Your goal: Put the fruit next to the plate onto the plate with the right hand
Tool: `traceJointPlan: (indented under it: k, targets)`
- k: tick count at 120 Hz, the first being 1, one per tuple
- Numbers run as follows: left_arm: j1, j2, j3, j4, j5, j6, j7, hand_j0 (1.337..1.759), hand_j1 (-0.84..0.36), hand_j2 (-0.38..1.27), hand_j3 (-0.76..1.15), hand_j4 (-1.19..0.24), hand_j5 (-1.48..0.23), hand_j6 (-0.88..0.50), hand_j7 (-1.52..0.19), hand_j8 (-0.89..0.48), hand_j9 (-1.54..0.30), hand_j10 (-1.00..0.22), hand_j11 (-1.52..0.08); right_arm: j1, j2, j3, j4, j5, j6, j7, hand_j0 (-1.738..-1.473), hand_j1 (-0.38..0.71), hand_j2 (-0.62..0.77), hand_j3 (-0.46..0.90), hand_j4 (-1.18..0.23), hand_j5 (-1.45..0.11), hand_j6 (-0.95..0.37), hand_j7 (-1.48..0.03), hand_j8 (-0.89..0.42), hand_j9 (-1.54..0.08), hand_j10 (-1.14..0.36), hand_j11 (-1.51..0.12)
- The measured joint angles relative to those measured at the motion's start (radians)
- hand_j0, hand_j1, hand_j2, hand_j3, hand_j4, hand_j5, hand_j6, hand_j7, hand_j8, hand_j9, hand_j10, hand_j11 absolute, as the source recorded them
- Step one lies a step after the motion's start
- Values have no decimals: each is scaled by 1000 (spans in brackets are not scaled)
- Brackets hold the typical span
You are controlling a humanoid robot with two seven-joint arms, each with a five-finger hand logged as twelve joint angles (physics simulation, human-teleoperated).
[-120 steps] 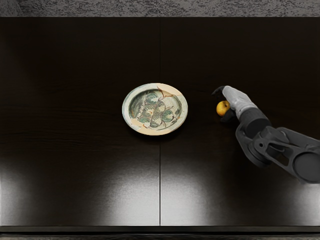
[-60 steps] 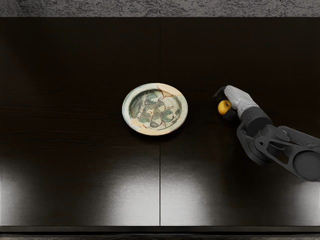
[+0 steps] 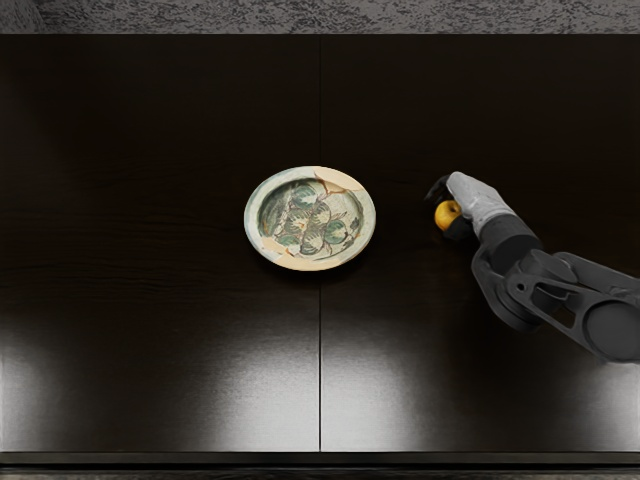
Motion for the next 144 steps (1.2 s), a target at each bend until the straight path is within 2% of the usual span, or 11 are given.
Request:
traceJointPlan:
  k: [22, 69, 109, 144]
  targets:
    - [0, 0, 0, 0, 0, 0, 0, 1658, 349, 0, 0, 0, 0, 0, 0, 0, 0, 0, 0, 3, -4, 5, 22, 24, 3, 1, -1657, 242, 68, 0, -550, -674, -531, -691, -403, -698, -472, -706]
    - [-1, 0, 0, 0, 0, 0, 0, 1658, 349, 0, 0, 0, 0, 0, 0, 0, 0, 0, 0, 23, -33, 12, 121, 31, 5, 1, -1658, 245, 144, 0, -547, -714, -547, -712, -432, -711, -501, -713]
    - [0, 0, 0, 0, 0, 0, 0, 1658, 349, 0, 0, 0, 0, 0, 0, 0, 0, 0, 0, 56, -22, 14, 181, 31, 7, 1, -1658, 257, 142, 0, -551, -722, -544, -719, -423, -716, -494, -716]
    - [-1, 0, 0, 0, 0, 0, 0, 1658, 349, 0, 0, 0, 0, 0, 0, 0, 0, 0, 0, 60, 12, 16, 199, 31, 6, 1, -1658, 255, 145, 0, -558, -732, -544, -729, -421, -726, -495, -726]
